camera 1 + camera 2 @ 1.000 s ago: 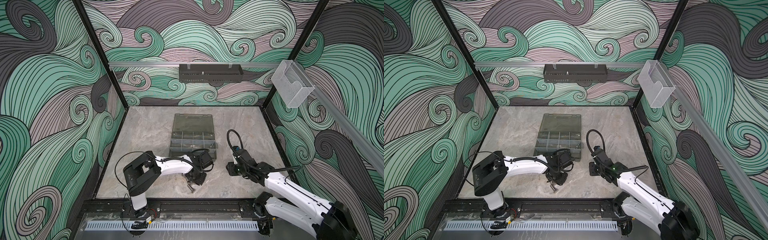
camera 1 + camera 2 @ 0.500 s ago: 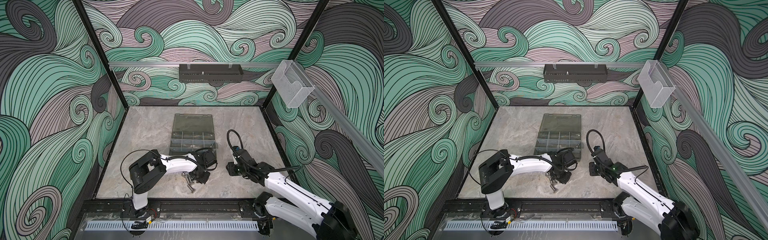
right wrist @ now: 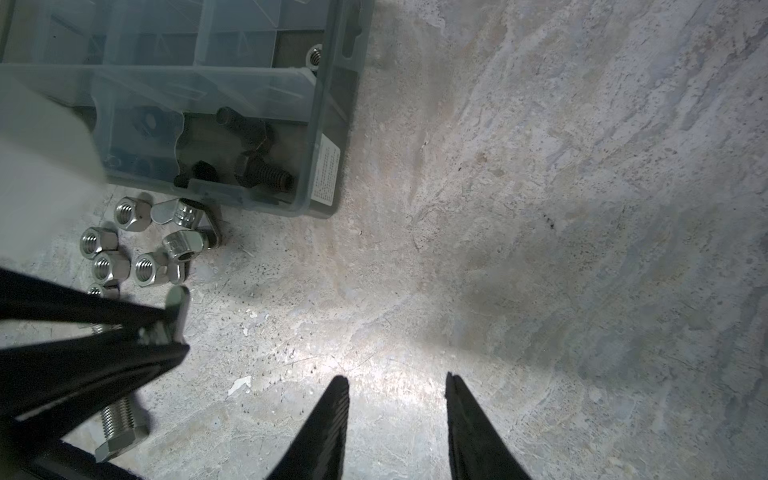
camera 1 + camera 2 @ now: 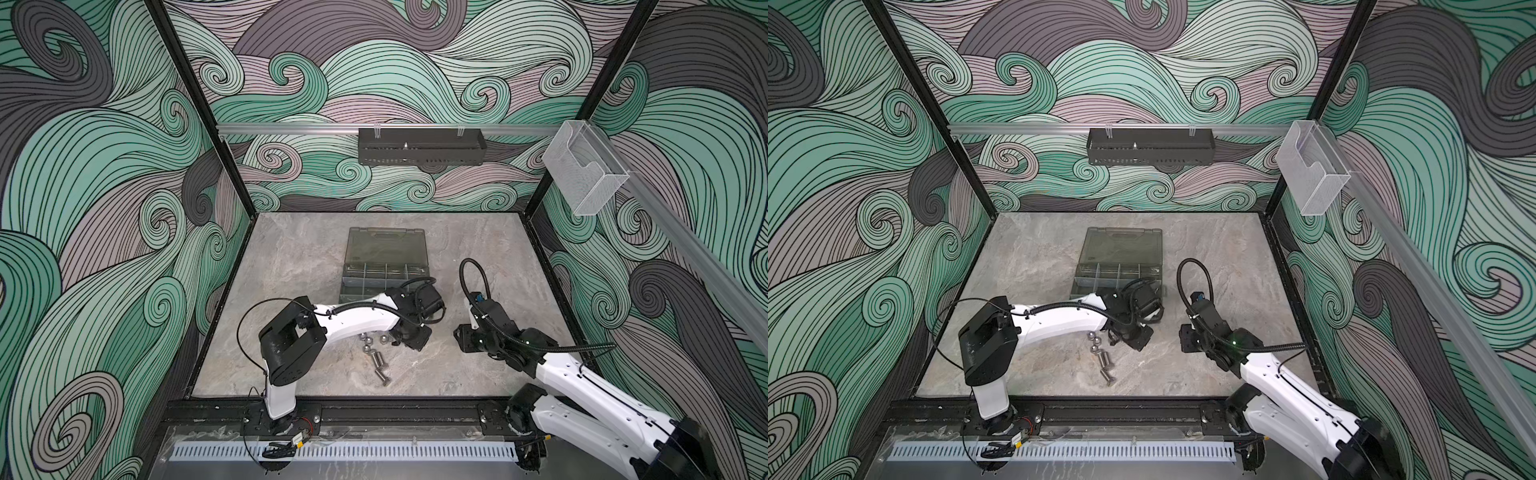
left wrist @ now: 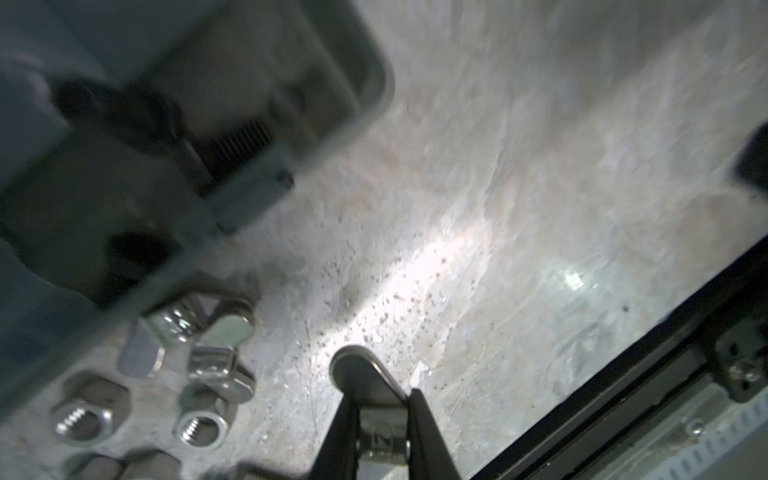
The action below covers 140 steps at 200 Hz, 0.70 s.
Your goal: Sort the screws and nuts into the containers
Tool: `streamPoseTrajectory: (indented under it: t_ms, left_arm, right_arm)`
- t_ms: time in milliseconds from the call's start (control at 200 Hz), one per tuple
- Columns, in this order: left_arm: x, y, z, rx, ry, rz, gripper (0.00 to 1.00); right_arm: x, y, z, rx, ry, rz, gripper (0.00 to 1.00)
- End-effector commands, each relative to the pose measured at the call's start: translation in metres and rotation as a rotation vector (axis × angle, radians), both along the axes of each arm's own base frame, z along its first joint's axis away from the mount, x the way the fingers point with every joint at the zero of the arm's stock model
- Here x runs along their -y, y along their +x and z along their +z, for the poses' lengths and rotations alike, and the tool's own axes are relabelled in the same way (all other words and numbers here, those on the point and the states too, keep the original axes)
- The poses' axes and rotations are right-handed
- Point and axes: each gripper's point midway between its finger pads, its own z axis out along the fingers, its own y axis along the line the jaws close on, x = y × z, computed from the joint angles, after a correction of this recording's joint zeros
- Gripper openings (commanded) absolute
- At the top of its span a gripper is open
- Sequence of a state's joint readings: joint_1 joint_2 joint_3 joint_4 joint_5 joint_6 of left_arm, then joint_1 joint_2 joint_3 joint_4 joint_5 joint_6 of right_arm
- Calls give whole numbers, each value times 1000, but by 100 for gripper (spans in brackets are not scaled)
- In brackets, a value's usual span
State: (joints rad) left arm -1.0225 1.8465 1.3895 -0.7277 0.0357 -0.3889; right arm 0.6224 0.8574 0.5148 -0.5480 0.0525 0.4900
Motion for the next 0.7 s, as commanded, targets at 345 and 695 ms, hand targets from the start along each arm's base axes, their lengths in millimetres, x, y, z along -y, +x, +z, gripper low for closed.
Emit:
streamPoseTrajectory:
  t_ms: [345,695]
  left_arm:
    - [10,133,36,121,-30,50,19]
    - [16,149,17,110,-24,56,20]
  right_arm:
    - [14,-11,3,-1,0,-45,40]
    - [17,-14,6,1,3,-51,40]
